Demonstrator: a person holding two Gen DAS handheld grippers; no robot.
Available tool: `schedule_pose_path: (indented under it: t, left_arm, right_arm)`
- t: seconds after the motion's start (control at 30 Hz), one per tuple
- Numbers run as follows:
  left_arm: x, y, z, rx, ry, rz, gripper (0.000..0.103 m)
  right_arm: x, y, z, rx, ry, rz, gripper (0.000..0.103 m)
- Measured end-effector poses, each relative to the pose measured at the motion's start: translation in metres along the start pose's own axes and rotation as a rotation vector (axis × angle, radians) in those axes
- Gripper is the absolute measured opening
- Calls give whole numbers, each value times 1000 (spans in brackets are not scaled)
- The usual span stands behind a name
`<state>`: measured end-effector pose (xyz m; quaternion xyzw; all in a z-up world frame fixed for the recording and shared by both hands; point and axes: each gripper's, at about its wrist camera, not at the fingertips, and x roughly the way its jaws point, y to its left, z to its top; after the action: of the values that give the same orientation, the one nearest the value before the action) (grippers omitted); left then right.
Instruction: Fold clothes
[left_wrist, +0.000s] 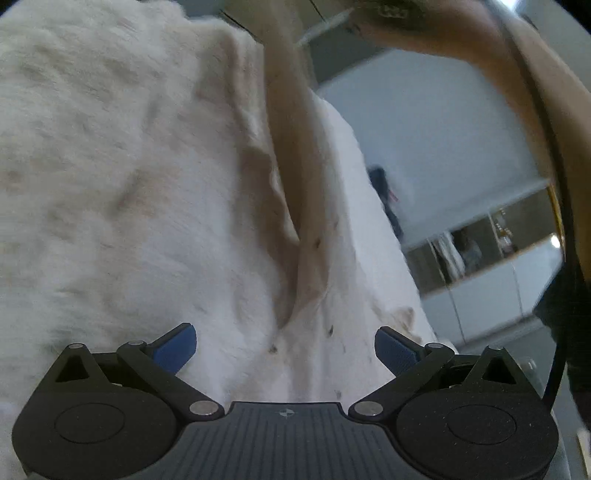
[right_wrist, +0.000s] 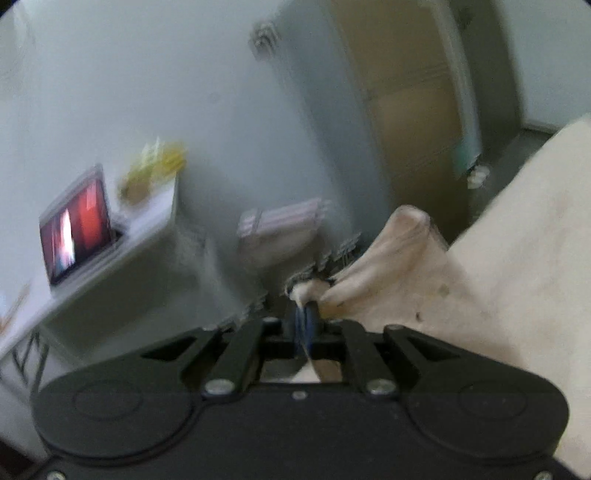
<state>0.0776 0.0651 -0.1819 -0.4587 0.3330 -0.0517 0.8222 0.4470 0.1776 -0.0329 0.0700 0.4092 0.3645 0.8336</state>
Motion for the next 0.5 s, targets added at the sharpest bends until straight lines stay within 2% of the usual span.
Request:
schedule_pose_path:
  t: [0.13, 0.17, 0.2, 0.27, 0.3, 0.37, 0.4, 0.47, 0.5]
  left_arm:
    - [-8, 4, 2, -20, -18, 8, 101]
    - [-8, 3, 4, -11, -21, 4, 101]
    - [-7, 1, 7, 1, -21, -1, 101]
    - [-7, -2, 11, 28, -16, -9, 101]
    - [-7, -3, 12, 41, -12, -13, 101]
    - [4, -7, 12, 52, 1, -16, 101]
    - [10, -8, 12, 54, 16, -19, 102]
    - [10, -10, 14, 65, 42, -29, 102]
    - [13, -12, 12, 82, 69, -45, 102]
  right_arm:
    - [5, 10, -1, 8, 78, 81, 14]
    - [3, 11, -1, 11, 93, 98, 18]
    - [-18, 5, 3, 16, 74, 95, 20]
    - [-62, -7, 11, 31, 49, 86, 33]
    - [-101, -17, 12, 33, 25, 61, 35]
    - [-151, -31, 3, 23, -10, 17, 42]
    - [-188, -37, -6, 18, -33, -23, 44]
    - [-266, -48, -37, 28, -90, -139, 54]
    - [-297, -54, -50, 45, -122, -190, 55]
